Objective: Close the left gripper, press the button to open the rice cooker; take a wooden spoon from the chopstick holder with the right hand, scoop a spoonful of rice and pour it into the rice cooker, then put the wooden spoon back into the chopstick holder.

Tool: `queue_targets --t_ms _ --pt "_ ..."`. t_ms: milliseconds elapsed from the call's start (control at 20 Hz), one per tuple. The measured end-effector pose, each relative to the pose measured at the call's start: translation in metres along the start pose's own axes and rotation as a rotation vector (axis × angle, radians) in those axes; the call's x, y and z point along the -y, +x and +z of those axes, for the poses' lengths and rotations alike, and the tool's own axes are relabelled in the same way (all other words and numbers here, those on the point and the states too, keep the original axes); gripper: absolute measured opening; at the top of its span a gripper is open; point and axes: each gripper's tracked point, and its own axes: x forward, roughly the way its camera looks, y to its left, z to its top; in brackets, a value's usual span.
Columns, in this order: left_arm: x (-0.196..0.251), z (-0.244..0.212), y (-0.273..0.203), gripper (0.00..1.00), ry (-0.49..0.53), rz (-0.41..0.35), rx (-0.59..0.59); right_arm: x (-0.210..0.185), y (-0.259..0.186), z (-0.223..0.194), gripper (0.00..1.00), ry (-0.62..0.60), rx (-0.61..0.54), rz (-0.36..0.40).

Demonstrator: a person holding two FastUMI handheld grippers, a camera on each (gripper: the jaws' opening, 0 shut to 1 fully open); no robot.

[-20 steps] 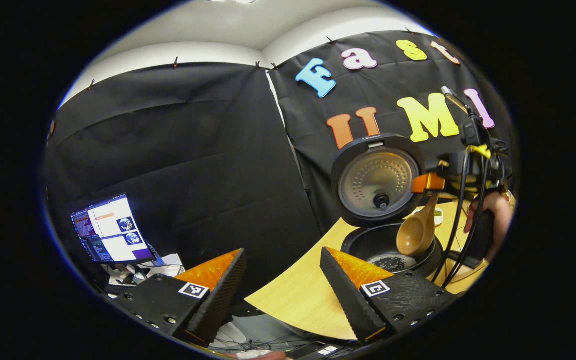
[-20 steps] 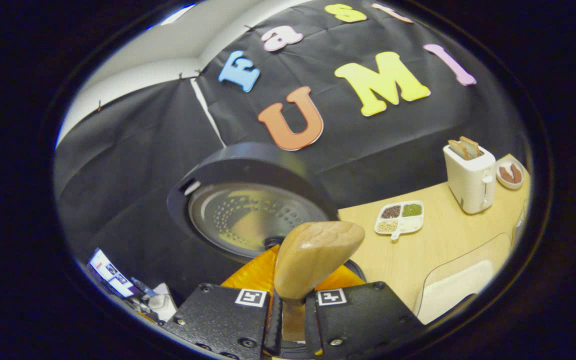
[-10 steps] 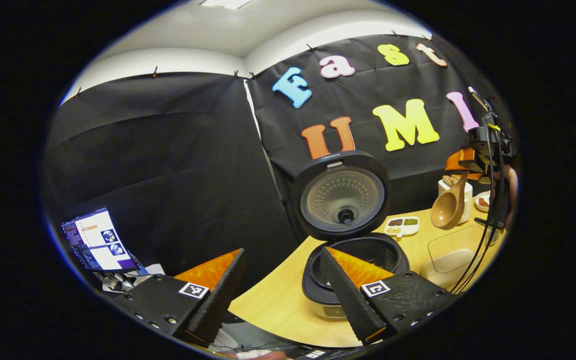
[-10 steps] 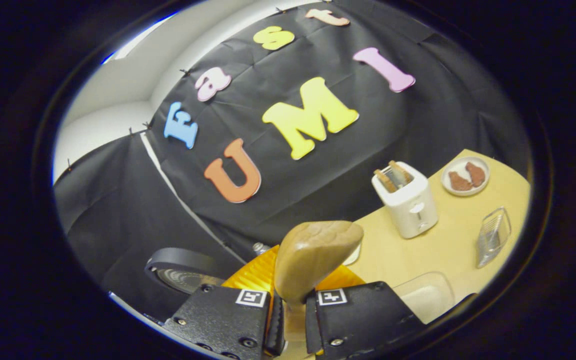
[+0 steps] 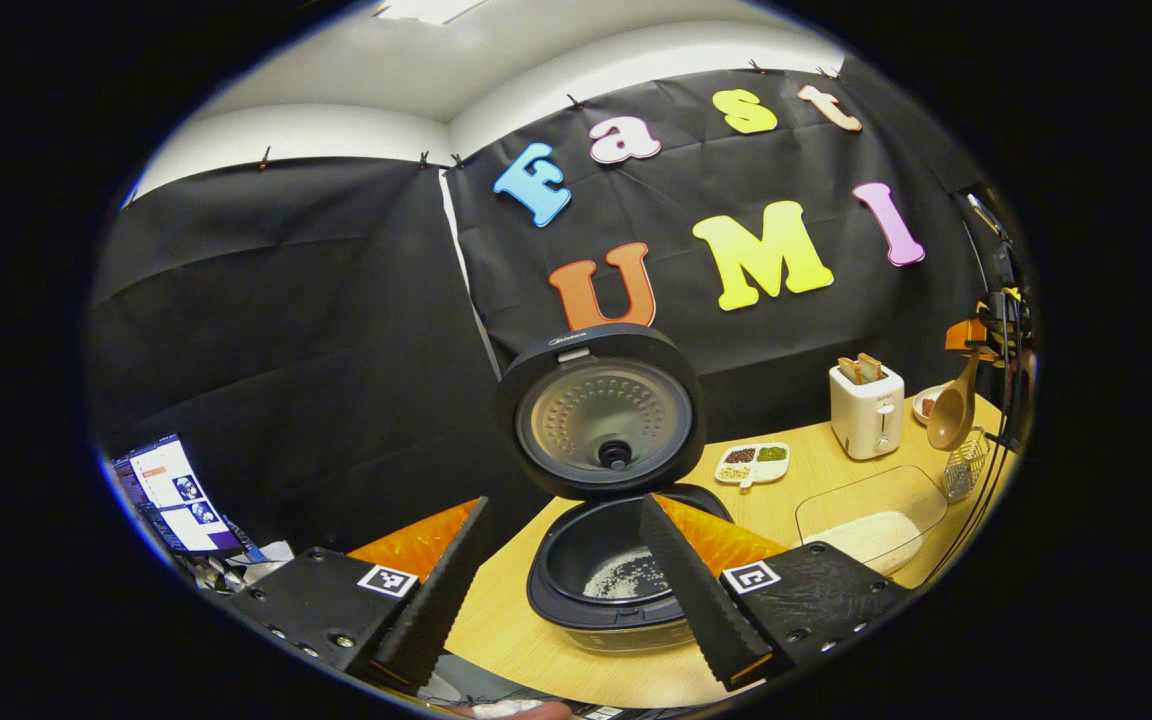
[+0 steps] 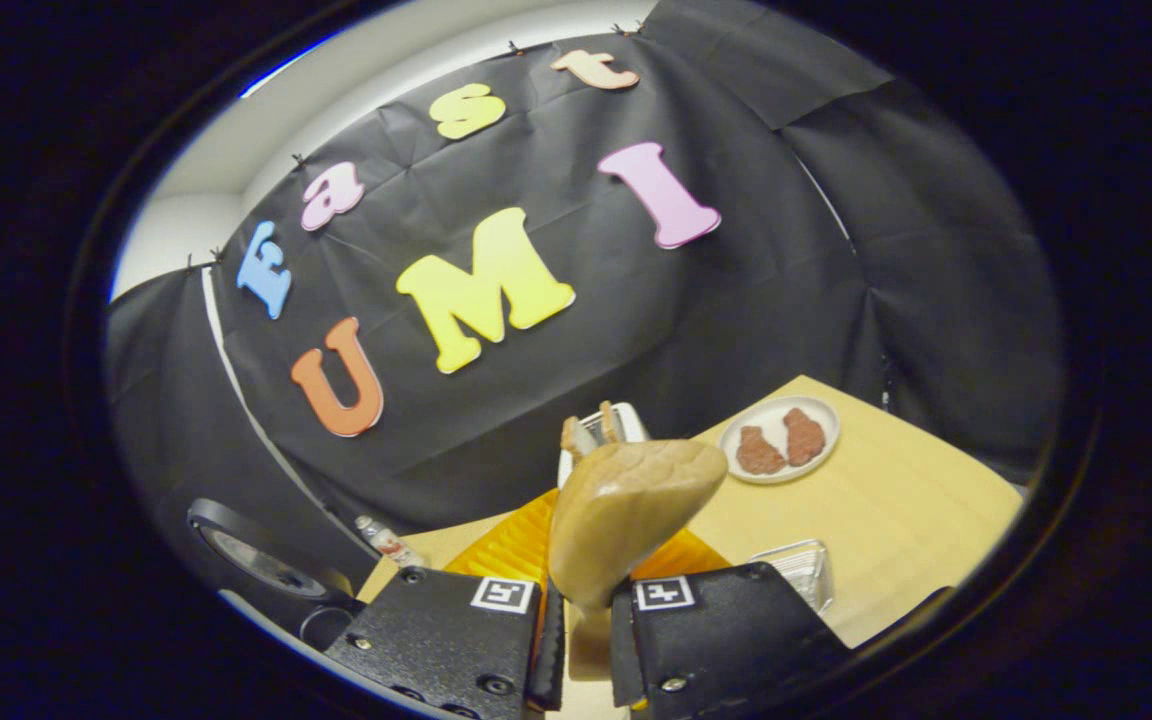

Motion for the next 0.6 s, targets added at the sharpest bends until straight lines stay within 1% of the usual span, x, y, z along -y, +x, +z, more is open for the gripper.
queue_targets --t_ms 100,150,300,500,600 --pt "0.010 0.000 0.001 0.95 0.010 -0.013 -0.004 0.035 0.005 0.004 0.19 -0.021 0.003 -0.053" --pt "0.015 0.002 0.001 0.95 0.013 -0.019 -0.002 0.053 0.007 0.005 0.23 -0.032 0.006 -0.079" --pt "0.028 0.003 0.005 0.95 0.020 -0.034 -0.008 0.091 0.013 0.005 0.23 -0.051 0.012 -0.136" --pt "0.039 0.004 0.008 0.95 0.036 -0.047 -0.007 0.115 0.021 -0.008 0.24 -0.023 -0.011 -0.168" --pt "0.044 0.004 0.009 0.95 0.039 -0.054 -0.010 0.124 0.025 -0.017 0.24 -0.038 -0.023 -0.181"
